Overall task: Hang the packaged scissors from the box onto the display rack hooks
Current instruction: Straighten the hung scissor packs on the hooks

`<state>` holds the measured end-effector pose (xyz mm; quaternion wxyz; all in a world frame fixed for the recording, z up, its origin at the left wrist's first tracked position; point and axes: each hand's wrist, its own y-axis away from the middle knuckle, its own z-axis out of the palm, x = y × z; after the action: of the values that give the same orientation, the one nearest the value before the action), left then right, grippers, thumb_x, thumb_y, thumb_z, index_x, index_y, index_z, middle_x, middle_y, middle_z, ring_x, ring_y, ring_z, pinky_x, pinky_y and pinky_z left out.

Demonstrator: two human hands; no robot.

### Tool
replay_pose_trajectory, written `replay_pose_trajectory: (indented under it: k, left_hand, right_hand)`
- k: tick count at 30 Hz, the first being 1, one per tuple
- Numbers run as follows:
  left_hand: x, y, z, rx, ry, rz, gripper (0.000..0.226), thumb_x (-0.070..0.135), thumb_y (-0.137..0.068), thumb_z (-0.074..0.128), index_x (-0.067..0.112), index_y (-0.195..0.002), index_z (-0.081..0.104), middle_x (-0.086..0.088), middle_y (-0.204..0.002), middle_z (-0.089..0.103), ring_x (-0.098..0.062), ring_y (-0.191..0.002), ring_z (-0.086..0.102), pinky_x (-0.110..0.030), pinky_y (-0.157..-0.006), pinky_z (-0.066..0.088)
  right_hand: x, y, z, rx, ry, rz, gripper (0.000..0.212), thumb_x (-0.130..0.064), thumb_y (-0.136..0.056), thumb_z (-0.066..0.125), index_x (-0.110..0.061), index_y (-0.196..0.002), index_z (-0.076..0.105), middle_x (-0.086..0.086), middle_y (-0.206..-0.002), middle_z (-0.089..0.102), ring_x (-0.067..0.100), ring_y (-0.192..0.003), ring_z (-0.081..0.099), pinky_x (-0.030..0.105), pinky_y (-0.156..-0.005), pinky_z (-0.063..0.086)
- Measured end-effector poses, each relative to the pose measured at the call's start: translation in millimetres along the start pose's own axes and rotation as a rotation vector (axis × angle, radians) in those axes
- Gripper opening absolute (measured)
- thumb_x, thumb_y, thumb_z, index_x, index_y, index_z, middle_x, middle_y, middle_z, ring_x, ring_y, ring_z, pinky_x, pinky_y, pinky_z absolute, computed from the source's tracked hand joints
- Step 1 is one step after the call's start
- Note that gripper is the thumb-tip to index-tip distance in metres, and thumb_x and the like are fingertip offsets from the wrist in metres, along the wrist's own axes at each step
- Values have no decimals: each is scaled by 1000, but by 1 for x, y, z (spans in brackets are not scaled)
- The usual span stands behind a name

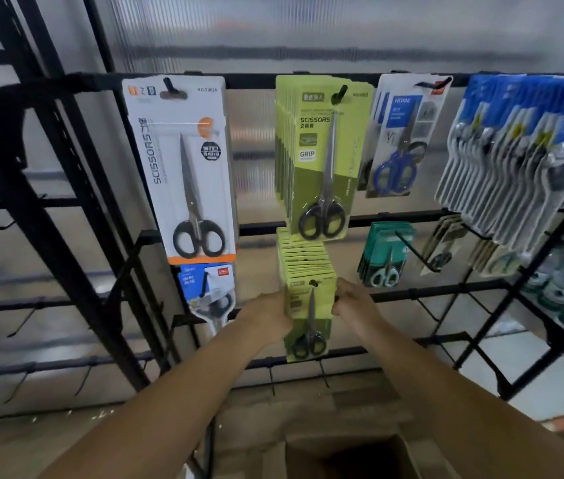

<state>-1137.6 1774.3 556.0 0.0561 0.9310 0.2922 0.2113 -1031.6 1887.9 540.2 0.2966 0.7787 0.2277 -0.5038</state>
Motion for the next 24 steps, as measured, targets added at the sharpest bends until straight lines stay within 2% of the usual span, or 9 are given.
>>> replay_pose_trajectory:
  k: [2,4,6,8,10,14,18,21,24]
  left_hand:
    - [-3,4,3,-48,-62,11,33,18,-92,46,11,-124,54,-12,-124,58,-28,-111,56,-34,-92,48]
    - [-1,7,7,-63,-149,63,35,23,-94,46,12,-126,53,-11,-126,57,-28,-113,55,-37,-94,48]
    - [6,8,12,-68,-209,137,32,25,-94,46,11,-122,54,-12,-123,58,-29,-111,56,-38,-94,48]
    - [18,8,19,-79,-224,175,32,23,-93,47,9,-121,53,-13,-117,61,-30,-107,58,-39,-92,49]
    - [31,7,23,-79,-242,179,30,21,-93,48,5,-117,56,-13,-112,63,-29,-101,60,-37,-87,51]
    - [52,5,27,-43,-279,245,29,19,-93,47,4,-116,55,-15,-118,58,-31,-106,56,-29,-79,46]
    - [70,1,21,16,-272,266,29,21,-94,44,5,-117,51,-14,-122,55,-30,-110,53,-32,-84,45]
    - [67,2,13,84,-281,277,36,22,-95,41,7,-127,49,-14,-123,56,-29,-112,53,-32,-84,45]
    - [55,10,7,127,-274,270,36,22,-93,44,12,-127,51,-12,-120,59,-28,-108,56,-34,-85,50]
  right_hand:
    - [5,6,-2,6,71,-30,57,14,-79,40,-16,-125,58,7,-104,65,24,-92,61,23,-72,48]
    - [10,10,-7,28,175,-22,58,8,-82,41,-22,-131,50,0,-88,61,13,-66,55,12,-45,37]
    - [14,15,-12,40,240,-6,61,3,-84,43,-26,-137,43,1,-102,57,11,-64,52,10,-37,33]
    - [18,19,-19,62,315,-12,62,1,-85,44,-22,-142,36,9,-131,48,17,-89,55,11,-56,40]
    - [22,22,-26,90,420,-19,64,1,-85,45,-18,-145,31,8,-144,38,23,-119,45,17,-81,36]
    - [28,26,-44,91,558,5,62,-2,-86,47,-14,-145,31,6,-147,36,23,-133,35,24,-100,33]
    - [26,27,-58,108,651,-12,56,-6,-89,47,-16,-143,34,6,-147,36,24,-131,37,27,-102,34]
    - [21,31,-55,85,691,-92,55,-6,-87,46,-17,-141,38,6,-145,39,24,-128,40,27,-100,36]
    - [13,35,-43,37,775,-187,54,-6,-88,45,-18,-140,38,5,-142,42,23,-125,43,28,-98,37]
